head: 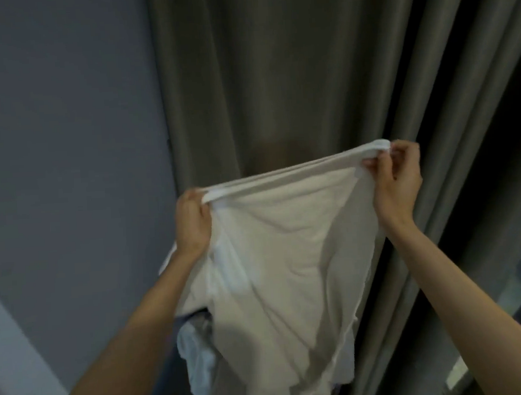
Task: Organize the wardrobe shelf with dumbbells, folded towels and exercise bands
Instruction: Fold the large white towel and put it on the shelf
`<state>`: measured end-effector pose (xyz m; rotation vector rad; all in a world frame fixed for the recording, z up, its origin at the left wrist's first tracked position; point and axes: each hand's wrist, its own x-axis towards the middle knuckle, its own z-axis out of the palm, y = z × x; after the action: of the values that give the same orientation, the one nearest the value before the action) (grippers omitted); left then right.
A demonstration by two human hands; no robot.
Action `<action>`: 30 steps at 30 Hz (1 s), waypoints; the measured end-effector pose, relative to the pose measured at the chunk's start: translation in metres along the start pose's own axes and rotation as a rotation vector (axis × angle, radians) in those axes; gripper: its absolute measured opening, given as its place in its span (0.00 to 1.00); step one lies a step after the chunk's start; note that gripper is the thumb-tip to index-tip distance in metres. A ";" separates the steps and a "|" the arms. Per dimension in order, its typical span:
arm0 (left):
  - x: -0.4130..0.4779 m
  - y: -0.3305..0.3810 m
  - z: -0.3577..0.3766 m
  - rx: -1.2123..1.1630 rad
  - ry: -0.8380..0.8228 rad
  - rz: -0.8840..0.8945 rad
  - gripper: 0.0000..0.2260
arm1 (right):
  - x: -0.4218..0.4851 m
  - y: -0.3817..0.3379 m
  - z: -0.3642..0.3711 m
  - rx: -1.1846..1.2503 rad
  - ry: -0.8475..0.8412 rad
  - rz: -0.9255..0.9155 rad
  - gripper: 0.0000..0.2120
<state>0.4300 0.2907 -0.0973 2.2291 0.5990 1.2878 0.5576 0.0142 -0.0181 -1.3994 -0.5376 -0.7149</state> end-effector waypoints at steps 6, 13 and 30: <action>0.032 0.020 -0.032 0.038 0.100 0.090 0.17 | -0.021 0.025 0.009 -0.062 -0.066 0.157 0.02; 0.026 -0.014 -0.043 0.435 -0.196 0.175 0.17 | -0.030 0.007 0.023 0.007 0.092 0.160 0.01; -0.013 -0.055 -0.069 0.237 -0.375 0.077 0.07 | -0.099 0.073 -0.012 -0.226 0.136 0.434 0.02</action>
<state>0.3566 0.3393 -0.1095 2.6235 0.5477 0.8313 0.5422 0.0176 -0.1411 -1.5958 -0.0385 -0.5219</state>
